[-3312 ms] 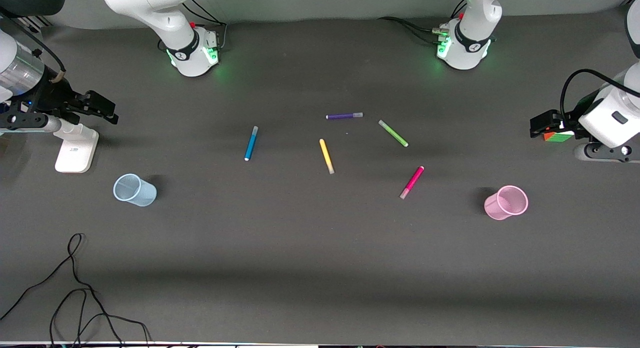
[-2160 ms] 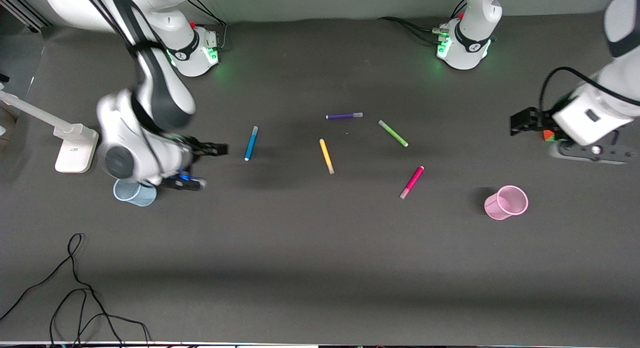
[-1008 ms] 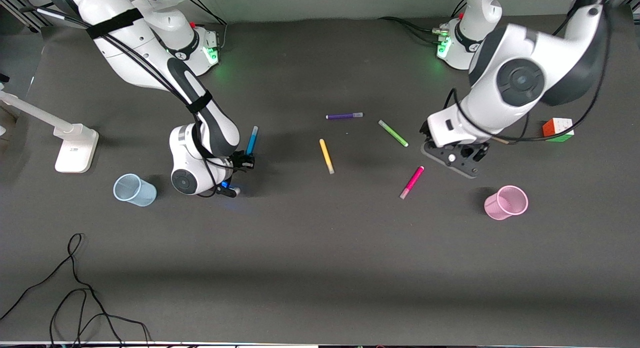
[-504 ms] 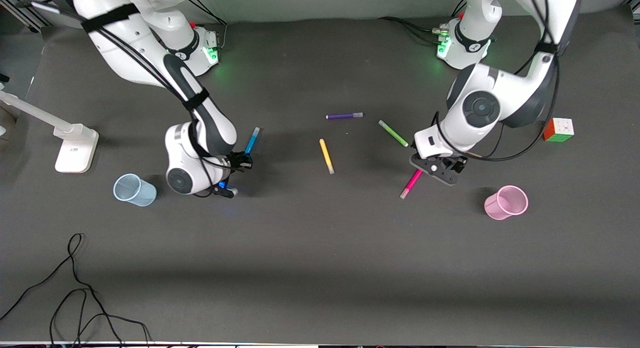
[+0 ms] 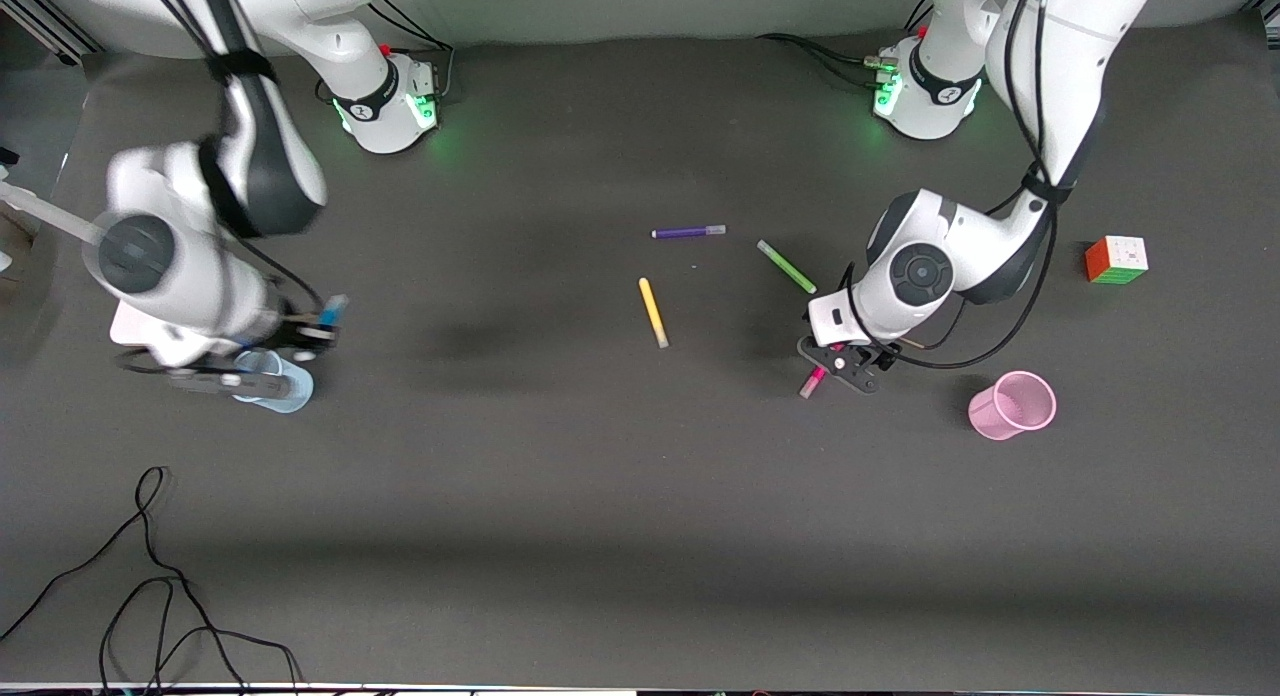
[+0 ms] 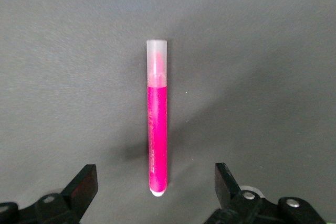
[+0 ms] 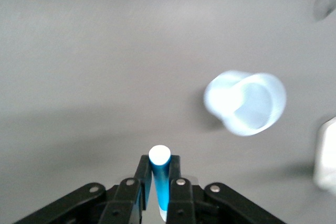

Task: Place pink and blue markers in matching cups
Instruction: 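Carry the blue marker over the blue cup with the right gripper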

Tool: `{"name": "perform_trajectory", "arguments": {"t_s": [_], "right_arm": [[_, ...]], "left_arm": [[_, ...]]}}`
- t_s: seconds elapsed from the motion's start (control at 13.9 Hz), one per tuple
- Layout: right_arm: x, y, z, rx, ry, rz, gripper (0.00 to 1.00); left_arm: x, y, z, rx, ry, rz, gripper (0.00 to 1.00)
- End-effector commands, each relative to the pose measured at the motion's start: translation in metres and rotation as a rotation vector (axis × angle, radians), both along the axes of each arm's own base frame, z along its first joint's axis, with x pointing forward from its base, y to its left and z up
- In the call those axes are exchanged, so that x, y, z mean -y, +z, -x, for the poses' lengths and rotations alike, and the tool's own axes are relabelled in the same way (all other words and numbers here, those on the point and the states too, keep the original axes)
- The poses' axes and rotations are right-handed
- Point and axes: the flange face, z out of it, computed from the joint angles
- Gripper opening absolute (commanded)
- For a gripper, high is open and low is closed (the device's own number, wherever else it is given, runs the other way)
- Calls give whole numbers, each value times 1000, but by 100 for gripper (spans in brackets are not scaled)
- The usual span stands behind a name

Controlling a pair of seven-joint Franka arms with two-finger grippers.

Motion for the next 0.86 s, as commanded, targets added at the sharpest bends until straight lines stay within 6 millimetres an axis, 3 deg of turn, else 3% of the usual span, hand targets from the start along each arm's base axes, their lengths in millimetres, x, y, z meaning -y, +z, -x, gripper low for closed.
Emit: {"name": "perform_trajectory", "arguments": {"t_s": [0.0, 0.07, 0.29, 0.43, 0.72, 0.79], "right_arm": [[40, 23, 16, 109, 128, 104, 0], [54, 21, 25, 161, 173, 95, 0], [100, -11, 39, 279, 250, 66, 0], [99, -38, 37, 330, 274, 56, 0], [104, -79, 41, 377, 279, 43, 0], [105, -85, 42, 379, 276, 43, 0]], "left_arm": [[1, -9, 1, 2, -2, -17, 99], [1, -14, 2, -7, -1, -19, 97], [0, -16, 2, -12, 1, -20, 82], [0, -16, 2, -13, 5, -21, 54], [-1, -13, 1, -16, 26, -27, 14], [-1, -13, 1, -16, 26, -27, 9]]}}
